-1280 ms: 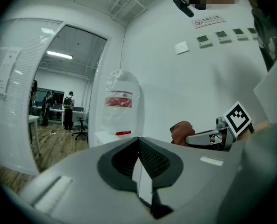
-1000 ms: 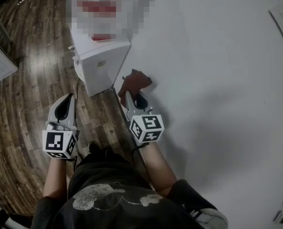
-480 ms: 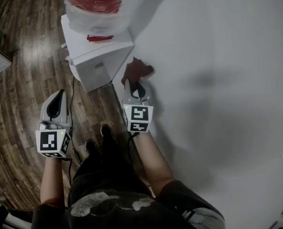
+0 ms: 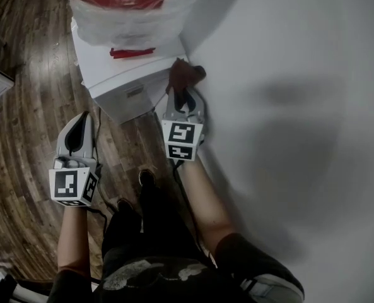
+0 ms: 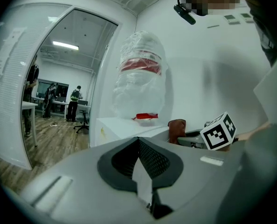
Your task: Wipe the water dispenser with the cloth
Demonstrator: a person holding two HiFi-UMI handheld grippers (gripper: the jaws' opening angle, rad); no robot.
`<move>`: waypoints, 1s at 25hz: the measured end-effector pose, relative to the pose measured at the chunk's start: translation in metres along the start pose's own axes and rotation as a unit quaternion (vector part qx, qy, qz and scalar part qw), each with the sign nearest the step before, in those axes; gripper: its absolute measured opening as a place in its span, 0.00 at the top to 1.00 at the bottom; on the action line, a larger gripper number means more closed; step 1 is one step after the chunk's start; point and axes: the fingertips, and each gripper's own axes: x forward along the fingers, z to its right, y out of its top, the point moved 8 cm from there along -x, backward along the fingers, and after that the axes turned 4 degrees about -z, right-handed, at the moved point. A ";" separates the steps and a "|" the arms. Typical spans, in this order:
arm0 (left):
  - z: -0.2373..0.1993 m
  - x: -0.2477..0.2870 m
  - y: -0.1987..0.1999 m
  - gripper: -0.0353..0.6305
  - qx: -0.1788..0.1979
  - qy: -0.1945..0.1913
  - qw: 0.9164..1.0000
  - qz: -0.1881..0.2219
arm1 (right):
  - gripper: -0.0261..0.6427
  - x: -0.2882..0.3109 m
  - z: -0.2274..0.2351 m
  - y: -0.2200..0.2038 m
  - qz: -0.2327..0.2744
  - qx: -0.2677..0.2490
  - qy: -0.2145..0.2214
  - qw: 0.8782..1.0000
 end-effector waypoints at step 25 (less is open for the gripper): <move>-0.061 0.033 -0.146 0.92 0.038 0.005 0.997 0.069 | 0.87 -0.012 -0.179 -0.006 0.217 -0.102 0.219 0.946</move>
